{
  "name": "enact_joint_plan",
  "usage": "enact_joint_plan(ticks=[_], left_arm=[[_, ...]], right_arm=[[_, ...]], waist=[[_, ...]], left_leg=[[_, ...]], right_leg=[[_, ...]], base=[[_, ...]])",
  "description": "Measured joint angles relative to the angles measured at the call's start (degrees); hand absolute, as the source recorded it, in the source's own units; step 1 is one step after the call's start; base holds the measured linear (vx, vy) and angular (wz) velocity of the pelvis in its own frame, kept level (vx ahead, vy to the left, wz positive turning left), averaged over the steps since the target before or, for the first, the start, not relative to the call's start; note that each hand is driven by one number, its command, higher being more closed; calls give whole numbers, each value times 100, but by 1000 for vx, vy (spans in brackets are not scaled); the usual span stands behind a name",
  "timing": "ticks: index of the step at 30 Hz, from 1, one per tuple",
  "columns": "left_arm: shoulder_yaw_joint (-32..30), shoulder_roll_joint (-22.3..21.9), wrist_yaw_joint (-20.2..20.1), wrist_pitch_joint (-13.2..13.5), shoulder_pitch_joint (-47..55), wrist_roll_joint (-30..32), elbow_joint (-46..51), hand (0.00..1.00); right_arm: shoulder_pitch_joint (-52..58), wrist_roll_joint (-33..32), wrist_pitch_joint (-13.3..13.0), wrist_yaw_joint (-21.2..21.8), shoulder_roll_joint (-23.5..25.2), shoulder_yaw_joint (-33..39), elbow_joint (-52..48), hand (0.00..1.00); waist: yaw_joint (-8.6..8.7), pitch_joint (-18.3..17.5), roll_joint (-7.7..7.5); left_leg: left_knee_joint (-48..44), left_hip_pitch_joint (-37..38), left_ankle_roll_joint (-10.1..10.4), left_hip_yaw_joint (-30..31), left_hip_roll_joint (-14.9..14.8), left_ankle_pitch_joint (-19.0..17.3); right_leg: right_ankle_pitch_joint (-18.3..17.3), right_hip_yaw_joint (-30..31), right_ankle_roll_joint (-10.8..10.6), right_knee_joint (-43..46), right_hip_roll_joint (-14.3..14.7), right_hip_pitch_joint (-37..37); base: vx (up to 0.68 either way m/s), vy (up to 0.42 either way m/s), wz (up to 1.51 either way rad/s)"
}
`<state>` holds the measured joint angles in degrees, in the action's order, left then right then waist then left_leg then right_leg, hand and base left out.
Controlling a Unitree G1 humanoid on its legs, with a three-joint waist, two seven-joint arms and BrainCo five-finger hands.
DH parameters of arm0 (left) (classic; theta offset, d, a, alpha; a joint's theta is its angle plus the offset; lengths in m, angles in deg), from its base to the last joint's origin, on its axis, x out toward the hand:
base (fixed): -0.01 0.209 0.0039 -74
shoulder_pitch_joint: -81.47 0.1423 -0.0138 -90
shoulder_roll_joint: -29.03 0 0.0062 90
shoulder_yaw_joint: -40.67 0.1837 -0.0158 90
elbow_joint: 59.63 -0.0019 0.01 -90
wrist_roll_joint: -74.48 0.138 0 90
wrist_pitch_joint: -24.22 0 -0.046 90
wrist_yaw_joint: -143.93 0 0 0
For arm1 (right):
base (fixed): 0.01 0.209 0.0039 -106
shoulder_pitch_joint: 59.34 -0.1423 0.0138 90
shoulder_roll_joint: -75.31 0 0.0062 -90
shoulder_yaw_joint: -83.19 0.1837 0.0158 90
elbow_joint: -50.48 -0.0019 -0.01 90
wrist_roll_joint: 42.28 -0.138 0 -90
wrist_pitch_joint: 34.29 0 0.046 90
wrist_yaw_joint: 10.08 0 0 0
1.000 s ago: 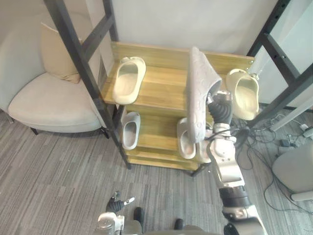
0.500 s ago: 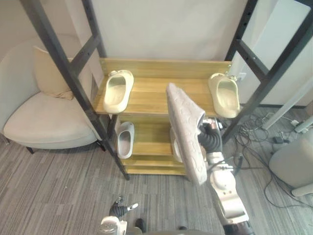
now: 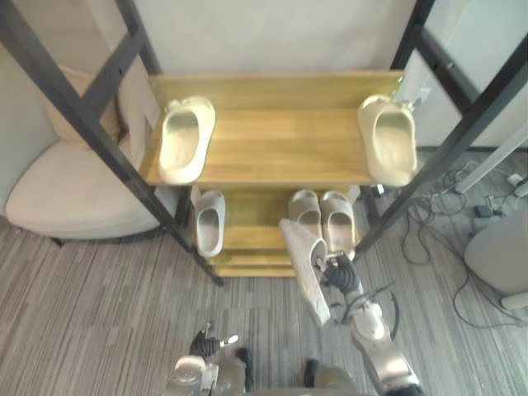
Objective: Organize the slippers on the shoe rack
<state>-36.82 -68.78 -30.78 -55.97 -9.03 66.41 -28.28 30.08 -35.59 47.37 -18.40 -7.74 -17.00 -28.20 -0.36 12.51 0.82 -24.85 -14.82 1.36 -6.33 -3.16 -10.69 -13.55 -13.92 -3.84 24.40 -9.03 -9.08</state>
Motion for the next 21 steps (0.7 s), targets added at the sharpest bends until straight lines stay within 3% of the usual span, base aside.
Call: enact_joint_plan(ticks=[3,9,15,21], left_arm=[[-7,33,69,69,-160,-173,251,0],[-45,95,173,238,-194,-472,763,0],[-272,126,232,361,-485,-576,1019,0],[-508,112,335,391,-868,-656,1433,0]], right_arm=[[-567,10,50,-256,-8,108,177,100],[-1318,70,120,-653,-6,108,213,100],[-2578,233,135,-903,-243,105,668,100],[-3719,239,237,-1127,-610,233,990,100]], waist=[[-49,354,-15],[-228,622,-34],[-289,913,-88],[-381,1204,-92]], left_leg=[[-858,-632,32,192,-32,-388],[-2252,-1540,30,230,-85,-934],[-3464,-2430,-35,389,-164,-1312],[-4218,-3496,-139,488,-129,-1379]], right_leg=[[-462,-130,67,941,-164,-539],[-1134,-113,83,2443,-434,-1393],[-1558,-226,83,3564,-629,-2102],[-1790,-316,164,4380,-843,-2992]], base=[[-194,-28,32],[-111,-28,11],[-31,-4,8],[-80,38,18]])
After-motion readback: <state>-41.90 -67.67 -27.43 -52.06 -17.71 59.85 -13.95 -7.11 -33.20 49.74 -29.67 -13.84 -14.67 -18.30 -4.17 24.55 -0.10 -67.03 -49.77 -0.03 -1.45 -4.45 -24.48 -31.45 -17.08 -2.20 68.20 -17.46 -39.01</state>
